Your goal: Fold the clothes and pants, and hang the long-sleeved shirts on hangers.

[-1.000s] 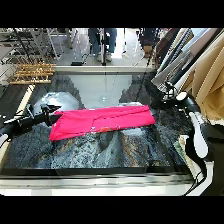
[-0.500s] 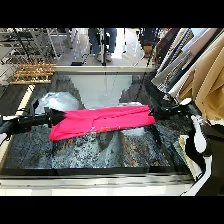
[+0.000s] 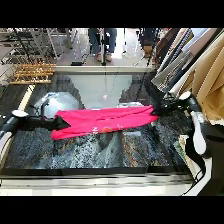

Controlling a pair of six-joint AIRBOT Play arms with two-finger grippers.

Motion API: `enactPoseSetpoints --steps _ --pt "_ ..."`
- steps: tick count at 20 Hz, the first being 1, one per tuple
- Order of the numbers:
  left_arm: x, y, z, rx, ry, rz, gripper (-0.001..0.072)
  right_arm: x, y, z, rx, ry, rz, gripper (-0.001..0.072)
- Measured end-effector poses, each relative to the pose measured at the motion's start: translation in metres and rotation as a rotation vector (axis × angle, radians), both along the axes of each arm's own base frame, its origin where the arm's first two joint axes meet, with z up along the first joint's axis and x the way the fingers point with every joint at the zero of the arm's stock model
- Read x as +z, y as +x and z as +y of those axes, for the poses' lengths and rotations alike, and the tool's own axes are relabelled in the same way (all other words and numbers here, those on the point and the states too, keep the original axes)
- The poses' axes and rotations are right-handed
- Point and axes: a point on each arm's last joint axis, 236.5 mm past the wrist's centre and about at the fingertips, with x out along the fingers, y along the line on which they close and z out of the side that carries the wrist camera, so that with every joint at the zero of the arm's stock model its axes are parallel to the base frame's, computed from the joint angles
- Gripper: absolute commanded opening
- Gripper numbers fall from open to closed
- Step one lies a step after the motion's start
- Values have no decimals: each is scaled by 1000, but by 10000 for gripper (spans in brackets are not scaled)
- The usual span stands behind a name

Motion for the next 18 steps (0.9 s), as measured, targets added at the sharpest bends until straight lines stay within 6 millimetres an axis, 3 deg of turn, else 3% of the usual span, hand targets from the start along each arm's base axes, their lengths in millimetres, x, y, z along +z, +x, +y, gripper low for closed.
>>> enactPoseSetpoints --steps 2,4,5,7,8,10,12,14,17,18 --pt "-8 0 -18 -28 47 -13 7 26 -15 -31 -11 -162 7 18" --pt "-22 0 -35 -43 93 -3 6 59 -24 -49 -37 -271 -25 18" --pt "-30 -1 -41 -44 109 12 6 74 -25 -45 -37 -290 -52 18" --pt "-51 -6 -52 -43 134 68 6 103 -25 -17 -9 -281 -114 18" --pt "-60 -5 -53 -30 148 90 6 113 -23 8 16 -255 -143 18" --pt "-69 -4 -52 -16 172 124 6 131 -19 78 87 -175 -212 18" --pt "-61 5 -43 -12 203 114 7 140 -17 154 158 -113 -280 18" --pt "-37 13 -24 -24 236 87 7 139 -20 237 224 -42 -341 18" --pt "18 14 18 -11 260 48 7 117 -30 352 292 69 -407 22" --pt "34 13 33 8 267 30 8 106 -35 384 306 108 -416 158"
